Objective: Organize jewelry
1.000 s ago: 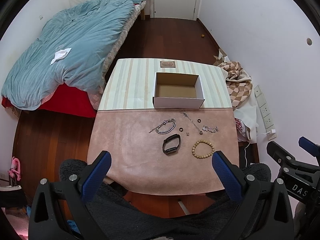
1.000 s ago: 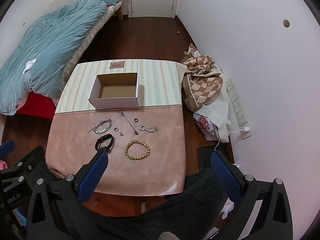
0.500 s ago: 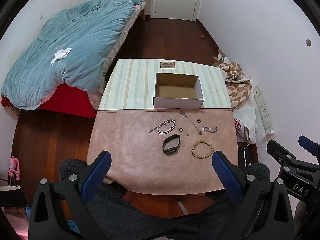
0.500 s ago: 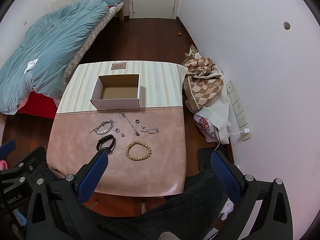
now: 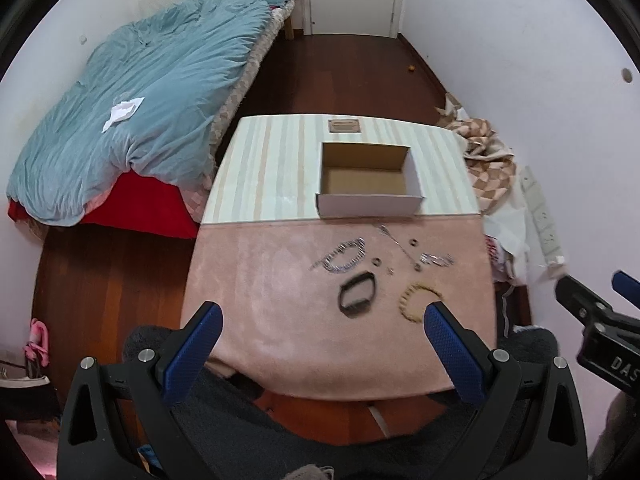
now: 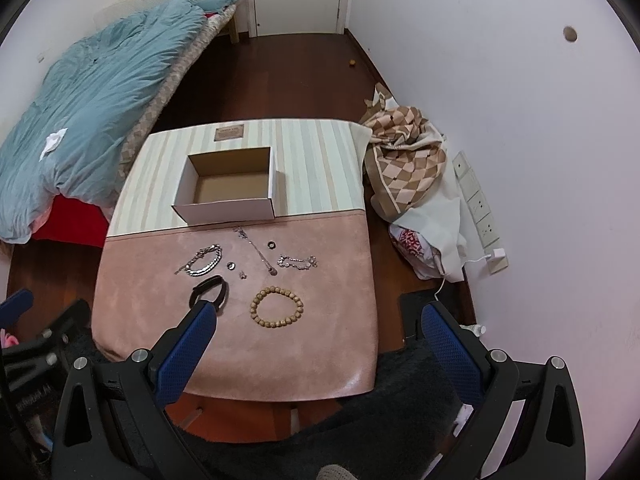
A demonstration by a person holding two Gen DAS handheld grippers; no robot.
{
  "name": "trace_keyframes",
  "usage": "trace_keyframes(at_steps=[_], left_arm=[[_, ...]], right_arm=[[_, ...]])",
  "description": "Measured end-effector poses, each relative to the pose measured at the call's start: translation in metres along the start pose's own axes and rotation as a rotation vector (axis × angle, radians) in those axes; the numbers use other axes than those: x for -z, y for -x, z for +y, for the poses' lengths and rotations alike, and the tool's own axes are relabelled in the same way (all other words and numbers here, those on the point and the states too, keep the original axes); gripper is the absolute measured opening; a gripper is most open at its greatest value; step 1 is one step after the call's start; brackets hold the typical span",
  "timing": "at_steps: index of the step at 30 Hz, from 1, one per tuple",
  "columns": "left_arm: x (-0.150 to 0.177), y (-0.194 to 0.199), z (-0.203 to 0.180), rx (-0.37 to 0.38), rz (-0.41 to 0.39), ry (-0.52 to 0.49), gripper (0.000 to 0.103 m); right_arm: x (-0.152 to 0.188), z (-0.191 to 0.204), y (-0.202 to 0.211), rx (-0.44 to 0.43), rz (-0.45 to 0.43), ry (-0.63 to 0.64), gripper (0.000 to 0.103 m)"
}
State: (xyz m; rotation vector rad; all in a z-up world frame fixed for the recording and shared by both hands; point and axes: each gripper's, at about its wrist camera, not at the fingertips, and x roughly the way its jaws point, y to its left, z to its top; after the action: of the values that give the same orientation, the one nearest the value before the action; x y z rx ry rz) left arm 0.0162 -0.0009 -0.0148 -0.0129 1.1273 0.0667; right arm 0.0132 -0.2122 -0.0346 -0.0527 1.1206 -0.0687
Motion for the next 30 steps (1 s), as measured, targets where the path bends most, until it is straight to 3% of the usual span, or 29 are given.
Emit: trace_keyframes(at_steps=[5, 10, 19, 25, 27, 30], left_arm=[[-0.009, -0.053, 0.006, -0.087, 0.008, -0.018, 0.103], [-0.005, -0.118, 0.007, -0.162, 0.090, -0.079, 0.103], [0.022, -0.219, 0.000, -0.099, 0.267, -0.106, 0.102], [0.027, -0.245, 0.007, -0.006, 0.308, -0.061, 0.101], [0.027, -0.246, 0.009, 0.019, 0.300, -0.056, 0.097], [0.027, -0.250, 0.008, 0.051, 0.298, -0.073, 0.080]], right_arm=[[0.001, -0.005, -0.067, 0.003, 0.096, -0.020, 0.103], [0.008, -0.010, -0.140, 0.029, 0.183, -0.037, 0.103], [0.036, -0.006, -0.245, -0.001, 0.344, -0.056, 0.090], [0.050, 0.002, -0.276, -0.039, 0.373, -0.075, 0.075], [0.052, 0.007, -0.280, -0.052, 0.374, -0.070, 0.072], [0.054, 0.016, -0.281, -0.049, 0.348, -0.042, 0.069]])
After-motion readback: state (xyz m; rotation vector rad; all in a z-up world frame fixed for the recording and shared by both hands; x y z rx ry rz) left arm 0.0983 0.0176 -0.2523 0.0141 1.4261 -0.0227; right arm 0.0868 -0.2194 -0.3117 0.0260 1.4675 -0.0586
